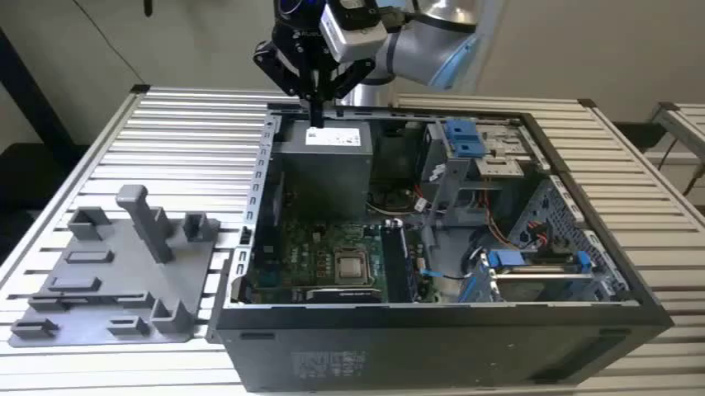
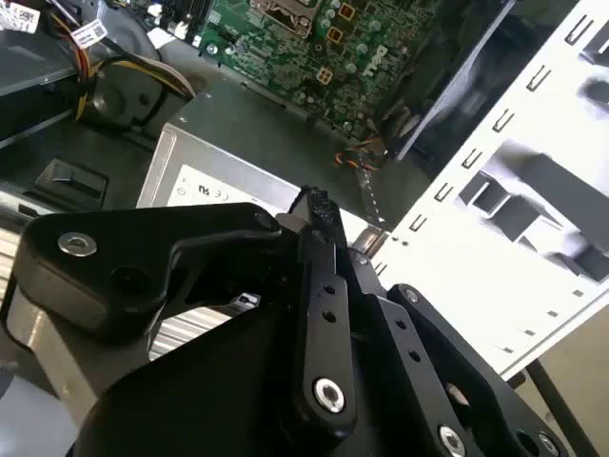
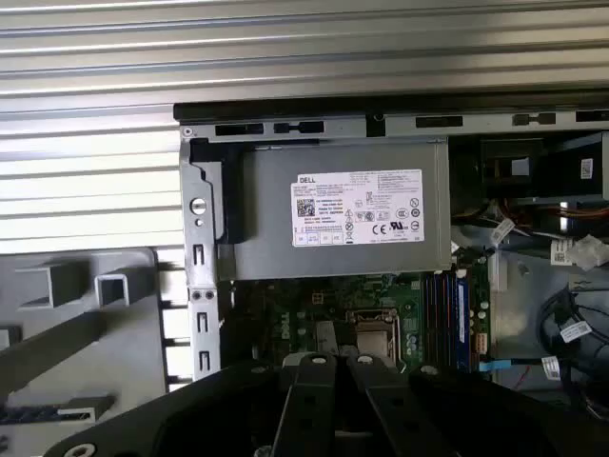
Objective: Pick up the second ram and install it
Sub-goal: 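Reach for the second ram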
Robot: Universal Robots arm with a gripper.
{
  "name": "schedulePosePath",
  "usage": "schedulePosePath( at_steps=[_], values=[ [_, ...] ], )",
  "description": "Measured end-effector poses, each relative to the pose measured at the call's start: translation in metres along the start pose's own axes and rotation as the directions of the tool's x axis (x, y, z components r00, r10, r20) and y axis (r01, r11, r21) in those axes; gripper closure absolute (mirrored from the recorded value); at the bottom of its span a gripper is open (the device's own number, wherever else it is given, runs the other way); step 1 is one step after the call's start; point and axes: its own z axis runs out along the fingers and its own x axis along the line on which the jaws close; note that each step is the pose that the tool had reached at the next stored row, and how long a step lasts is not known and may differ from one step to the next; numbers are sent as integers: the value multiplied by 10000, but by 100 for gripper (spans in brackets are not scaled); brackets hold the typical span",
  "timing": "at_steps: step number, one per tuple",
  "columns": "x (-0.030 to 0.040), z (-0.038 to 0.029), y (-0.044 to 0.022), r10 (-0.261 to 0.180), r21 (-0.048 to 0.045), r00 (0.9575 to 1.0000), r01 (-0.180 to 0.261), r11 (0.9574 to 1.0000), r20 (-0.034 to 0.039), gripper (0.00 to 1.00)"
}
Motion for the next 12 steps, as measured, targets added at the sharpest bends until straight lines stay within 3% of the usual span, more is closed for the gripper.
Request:
schedulePosePath(
  at_steps=[12],
  values=[
    [0, 0, 0, 0, 1, 10000, 0, 10000, 0, 89]
  ],
)
